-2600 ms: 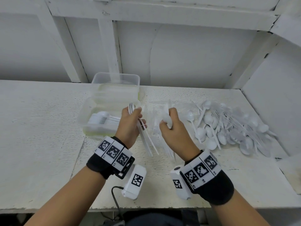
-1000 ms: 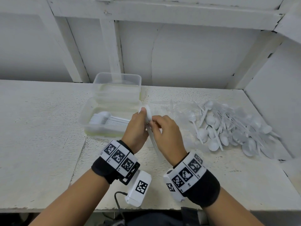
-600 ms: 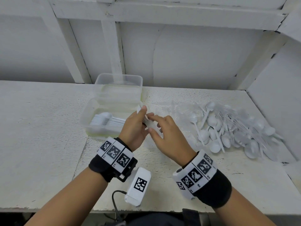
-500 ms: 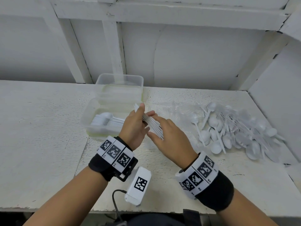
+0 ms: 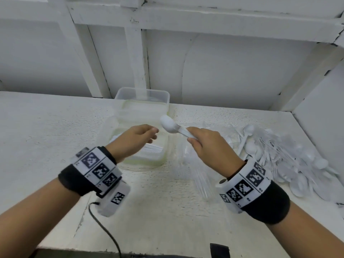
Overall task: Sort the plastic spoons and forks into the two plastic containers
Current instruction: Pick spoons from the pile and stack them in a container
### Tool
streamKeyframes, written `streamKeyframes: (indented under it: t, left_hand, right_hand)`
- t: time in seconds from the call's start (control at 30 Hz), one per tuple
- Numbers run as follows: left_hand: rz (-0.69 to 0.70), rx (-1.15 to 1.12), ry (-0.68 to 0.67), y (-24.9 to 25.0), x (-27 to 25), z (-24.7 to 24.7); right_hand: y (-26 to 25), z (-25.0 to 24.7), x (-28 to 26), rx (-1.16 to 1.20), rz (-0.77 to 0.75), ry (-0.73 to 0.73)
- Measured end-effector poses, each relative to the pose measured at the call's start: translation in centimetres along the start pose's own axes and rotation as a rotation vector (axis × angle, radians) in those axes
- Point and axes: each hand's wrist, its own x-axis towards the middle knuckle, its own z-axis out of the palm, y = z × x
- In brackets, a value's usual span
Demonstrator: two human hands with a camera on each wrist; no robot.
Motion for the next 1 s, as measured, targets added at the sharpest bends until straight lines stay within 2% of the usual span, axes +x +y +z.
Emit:
streamKeyframes:
  t: [0.1, 0.2, 0.3, 0.57, 0.73, 1.0]
  left_hand:
    - [0.06, 0.404, -0.031, -1.6, 1.1, -3.2]
    - [0.018, 0.633, -0.073, -3.7, 2.8, -5.0]
    - [-0.013, 0.771, -0.135, -5.6, 4.4, -5.4]
    - [-0.153, 0.826, -0.27, -7.6, 7.7, -4.8]
    - [-0.152, 0.848, -0.249, -8.1, 8.6, -5.1]
    - [-0.139, 0.772, -0.202, -8.3, 8.1, -5.9]
  right_hand:
    - [0.1, -0.9, 1.6, -0.024, -0.019, -0.044]
    - [-0.3, -1.0, 3.6, -0.053, -0.043, -0.108]
    - [-0.8, -0.2, 5.8, -0.084, -0.047, -0.168]
    - [-2.4, 3.0, 10.1, -0.187, -0.073, -0.288]
    - [-3.1, 4.0, 11.4, -0.197, -0.079, -0.339]
    - [-4.2, 5.5, 12.3, -0.264, -0.086, -0.316]
